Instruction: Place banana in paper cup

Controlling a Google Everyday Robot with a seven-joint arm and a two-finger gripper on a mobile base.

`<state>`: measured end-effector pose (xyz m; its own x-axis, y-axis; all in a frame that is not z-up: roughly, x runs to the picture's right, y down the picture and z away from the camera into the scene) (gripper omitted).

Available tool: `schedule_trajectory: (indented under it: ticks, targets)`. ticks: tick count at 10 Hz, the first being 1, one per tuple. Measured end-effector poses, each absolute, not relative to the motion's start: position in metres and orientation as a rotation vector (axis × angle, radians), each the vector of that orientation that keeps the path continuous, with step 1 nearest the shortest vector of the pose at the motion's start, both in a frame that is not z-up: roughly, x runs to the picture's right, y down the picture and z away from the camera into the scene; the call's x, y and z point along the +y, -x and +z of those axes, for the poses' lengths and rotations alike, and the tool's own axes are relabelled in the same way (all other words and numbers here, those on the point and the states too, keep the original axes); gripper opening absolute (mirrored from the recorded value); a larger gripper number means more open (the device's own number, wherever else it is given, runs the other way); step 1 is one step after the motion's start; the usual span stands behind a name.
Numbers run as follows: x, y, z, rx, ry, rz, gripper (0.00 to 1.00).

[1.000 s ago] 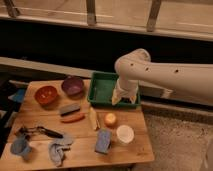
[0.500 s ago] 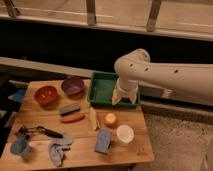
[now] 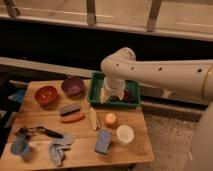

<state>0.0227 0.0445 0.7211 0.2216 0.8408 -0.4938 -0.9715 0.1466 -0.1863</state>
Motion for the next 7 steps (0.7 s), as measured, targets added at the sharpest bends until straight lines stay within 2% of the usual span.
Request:
schedule_trajectory:
  ticks: [7]
  targets:
    - [0.0485, -0.0059, 0.7275, 0.298, 0.549, 1.301, 0.64]
